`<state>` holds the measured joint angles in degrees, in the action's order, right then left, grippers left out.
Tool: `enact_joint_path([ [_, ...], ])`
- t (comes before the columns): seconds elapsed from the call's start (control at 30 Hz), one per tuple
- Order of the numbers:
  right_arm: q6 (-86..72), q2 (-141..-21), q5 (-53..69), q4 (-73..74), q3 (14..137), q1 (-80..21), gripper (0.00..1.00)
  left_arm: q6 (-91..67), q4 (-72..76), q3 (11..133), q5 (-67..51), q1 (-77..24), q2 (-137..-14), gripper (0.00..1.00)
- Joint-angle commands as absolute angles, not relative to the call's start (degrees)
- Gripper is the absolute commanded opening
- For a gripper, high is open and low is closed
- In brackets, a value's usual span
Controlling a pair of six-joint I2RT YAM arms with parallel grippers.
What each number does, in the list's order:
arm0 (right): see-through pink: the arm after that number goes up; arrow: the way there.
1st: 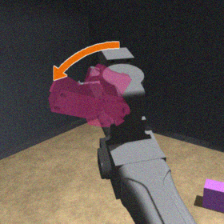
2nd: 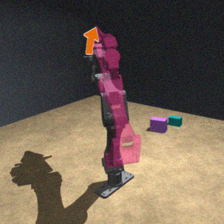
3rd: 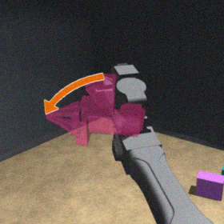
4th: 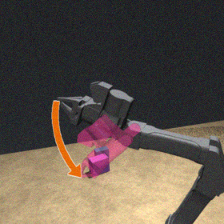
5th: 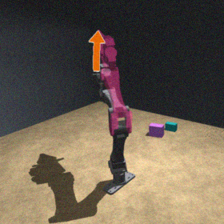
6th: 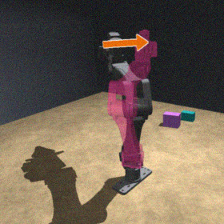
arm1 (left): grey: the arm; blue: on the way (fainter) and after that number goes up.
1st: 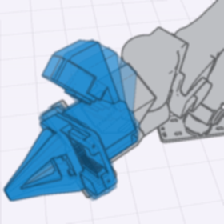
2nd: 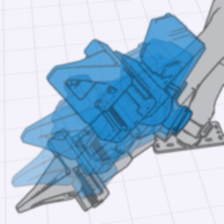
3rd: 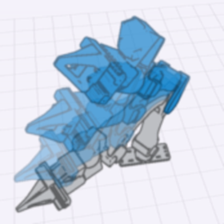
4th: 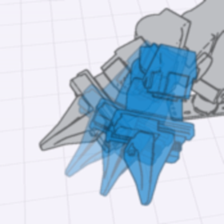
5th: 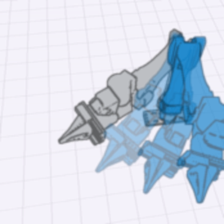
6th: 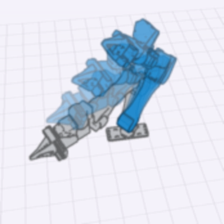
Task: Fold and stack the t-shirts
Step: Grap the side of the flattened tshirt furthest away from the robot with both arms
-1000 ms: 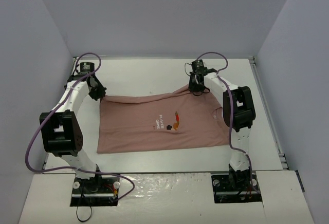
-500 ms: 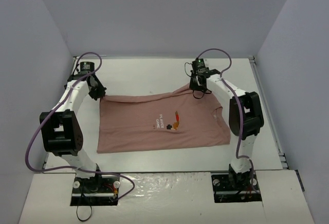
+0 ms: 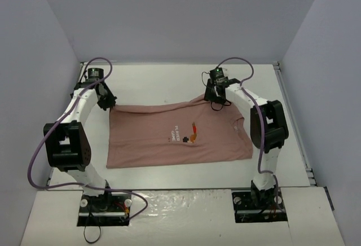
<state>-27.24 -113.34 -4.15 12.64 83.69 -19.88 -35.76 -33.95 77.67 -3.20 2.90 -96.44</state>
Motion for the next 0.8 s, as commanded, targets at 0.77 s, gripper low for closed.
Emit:
enact_joint_path([
  [0.77,-29.1,-123.3,-7.3,10.6,93.5,-18.9,0.35,-34.8,-32.9,78.1,-3.8,2.7,-94.4,0.0],
])
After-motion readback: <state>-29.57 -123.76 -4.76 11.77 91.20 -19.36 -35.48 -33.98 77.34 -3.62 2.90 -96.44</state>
